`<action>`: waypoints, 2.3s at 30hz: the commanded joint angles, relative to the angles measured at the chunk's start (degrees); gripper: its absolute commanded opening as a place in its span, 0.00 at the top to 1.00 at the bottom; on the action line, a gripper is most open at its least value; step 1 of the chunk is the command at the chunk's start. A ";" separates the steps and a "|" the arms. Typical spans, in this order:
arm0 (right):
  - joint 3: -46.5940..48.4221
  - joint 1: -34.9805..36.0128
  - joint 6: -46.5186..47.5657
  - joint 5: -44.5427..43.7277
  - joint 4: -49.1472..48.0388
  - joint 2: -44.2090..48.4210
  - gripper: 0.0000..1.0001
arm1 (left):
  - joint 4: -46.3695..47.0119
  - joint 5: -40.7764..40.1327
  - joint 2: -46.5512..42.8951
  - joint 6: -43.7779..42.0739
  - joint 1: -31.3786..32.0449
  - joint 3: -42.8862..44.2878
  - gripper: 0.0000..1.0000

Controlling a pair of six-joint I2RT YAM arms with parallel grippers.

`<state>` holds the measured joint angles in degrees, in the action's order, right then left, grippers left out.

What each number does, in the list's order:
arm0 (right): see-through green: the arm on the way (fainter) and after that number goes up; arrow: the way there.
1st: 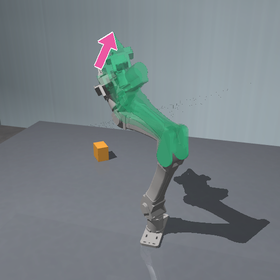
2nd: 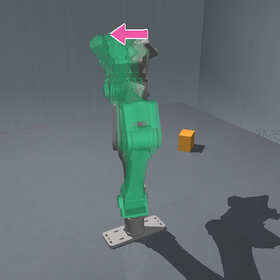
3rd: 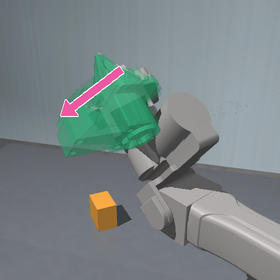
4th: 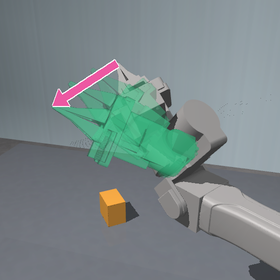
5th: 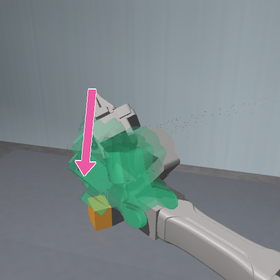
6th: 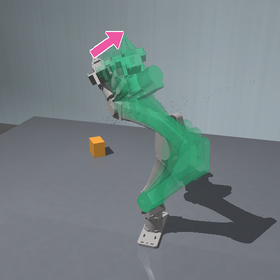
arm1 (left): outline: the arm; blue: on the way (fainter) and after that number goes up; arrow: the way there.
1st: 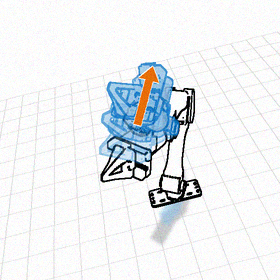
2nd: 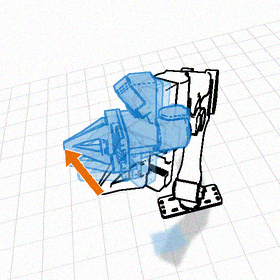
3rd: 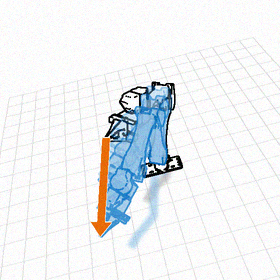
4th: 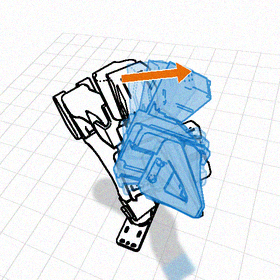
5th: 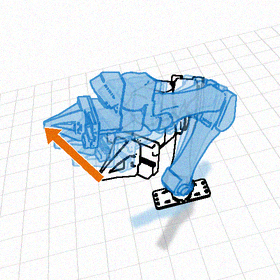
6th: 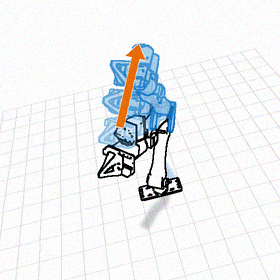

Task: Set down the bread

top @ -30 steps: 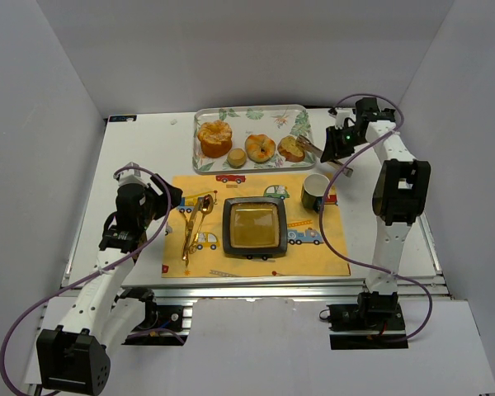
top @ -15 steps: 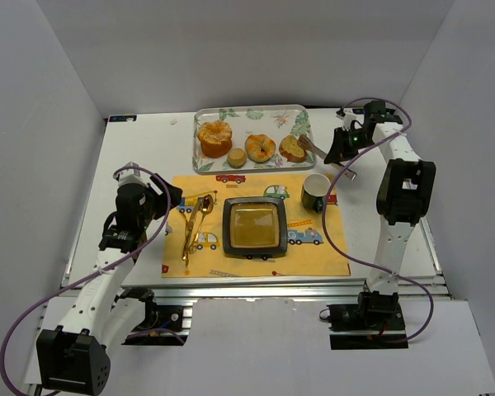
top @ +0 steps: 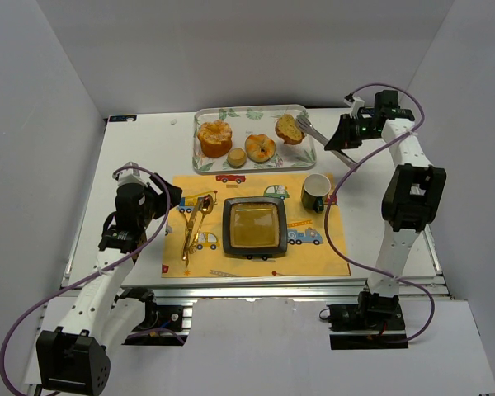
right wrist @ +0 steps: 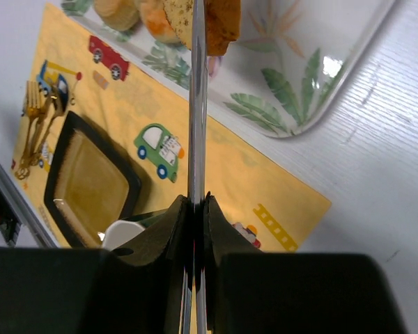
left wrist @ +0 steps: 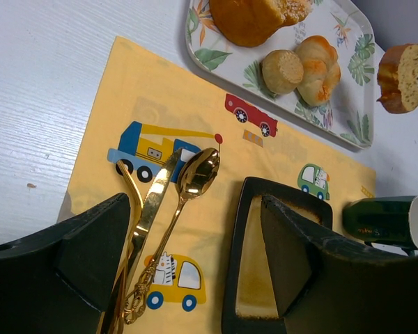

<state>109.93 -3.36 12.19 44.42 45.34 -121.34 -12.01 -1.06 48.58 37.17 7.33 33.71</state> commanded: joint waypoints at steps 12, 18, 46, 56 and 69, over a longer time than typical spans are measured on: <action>-32.64 20.57 11.37 3.31 -1.29 28.86 1.00 | 3.84 0.62 -1.20 0.45 -0.21 2.15 0.16; -44.62 22.95 12.86 -2.67 -4.21 35.03 1.00 | 4.01 0.88 -2.34 0.62 -0.21 0.83 0.15; -31.19 24.53 7.26 -20.22 -16.23 32.23 0.66 | 5.33 0.97 -4.28 1.15 -0.30 -1.19 0.15; -7.72 27.26 11.01 -37.92 -10.29 10.96 0.58 | 5.24 0.97 -4.81 1.24 -0.21 -1.11 0.15; -10.61 27.17 18.93 -37.13 -7.46 11.83 0.53 | 5.68 0.97 -4.37 1.59 -0.21 -2.16 0.15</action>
<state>100.16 23.79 29.10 7.57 38.09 -112.95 -7.27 -0.71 44.62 38.83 7.29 32.18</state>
